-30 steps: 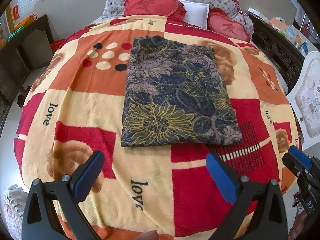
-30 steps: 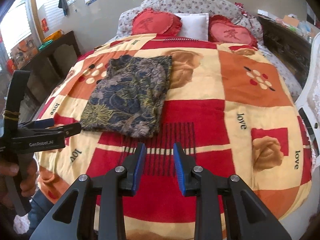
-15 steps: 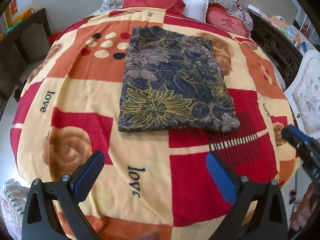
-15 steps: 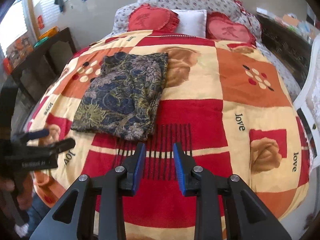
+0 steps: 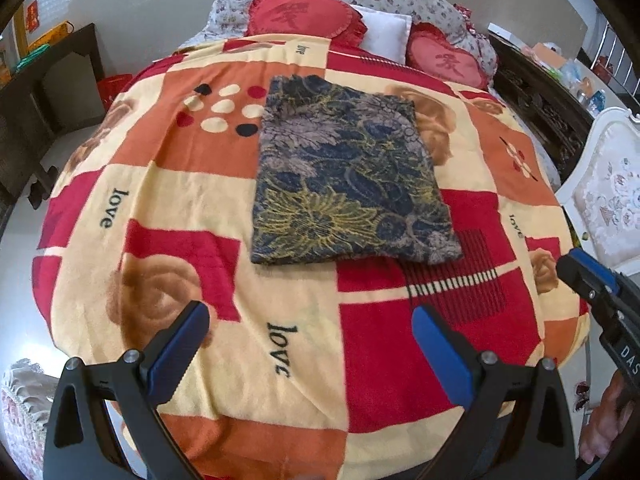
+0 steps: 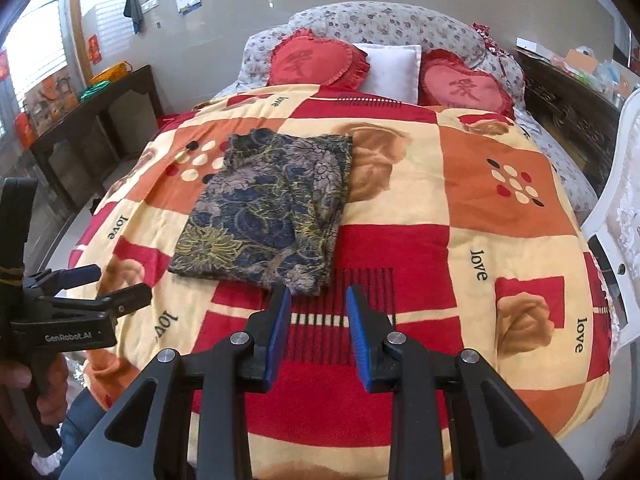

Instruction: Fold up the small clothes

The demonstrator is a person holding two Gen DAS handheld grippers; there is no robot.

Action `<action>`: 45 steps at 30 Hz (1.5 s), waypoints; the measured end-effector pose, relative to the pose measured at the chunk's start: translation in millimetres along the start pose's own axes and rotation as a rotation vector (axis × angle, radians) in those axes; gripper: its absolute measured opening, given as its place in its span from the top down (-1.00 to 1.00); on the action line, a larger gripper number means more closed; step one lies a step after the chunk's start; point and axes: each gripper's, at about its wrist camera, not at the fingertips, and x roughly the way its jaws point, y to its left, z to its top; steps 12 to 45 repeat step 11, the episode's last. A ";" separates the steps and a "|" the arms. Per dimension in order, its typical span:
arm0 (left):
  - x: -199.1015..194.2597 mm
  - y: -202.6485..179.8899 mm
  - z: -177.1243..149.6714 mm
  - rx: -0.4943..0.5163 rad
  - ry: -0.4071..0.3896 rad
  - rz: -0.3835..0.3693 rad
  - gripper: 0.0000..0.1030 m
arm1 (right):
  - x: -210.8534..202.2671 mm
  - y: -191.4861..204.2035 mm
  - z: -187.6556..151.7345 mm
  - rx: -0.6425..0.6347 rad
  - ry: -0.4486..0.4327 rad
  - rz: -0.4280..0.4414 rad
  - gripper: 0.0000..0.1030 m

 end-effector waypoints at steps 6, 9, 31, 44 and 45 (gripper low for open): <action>-13.9 -13.9 -6.6 0.060 -0.093 0.002 -1.00 | -0.9 -0.6 -2.9 0.005 0.002 0.005 0.05; -13.7 -15.3 -5.9 0.066 -0.091 -0.002 -1.00 | 1.1 0.4 -5.4 0.002 0.011 0.008 0.05; -12.2 -15.1 -5.7 0.067 -0.085 -0.010 -0.99 | 1.9 1.1 -6.6 0.001 0.012 0.010 0.05; -12.2 -15.1 -5.7 0.067 -0.085 -0.010 -0.99 | 1.9 1.1 -6.6 0.001 0.012 0.010 0.05; -12.2 -15.1 -5.7 0.067 -0.085 -0.010 -0.99 | 1.9 1.1 -6.6 0.001 0.012 0.010 0.05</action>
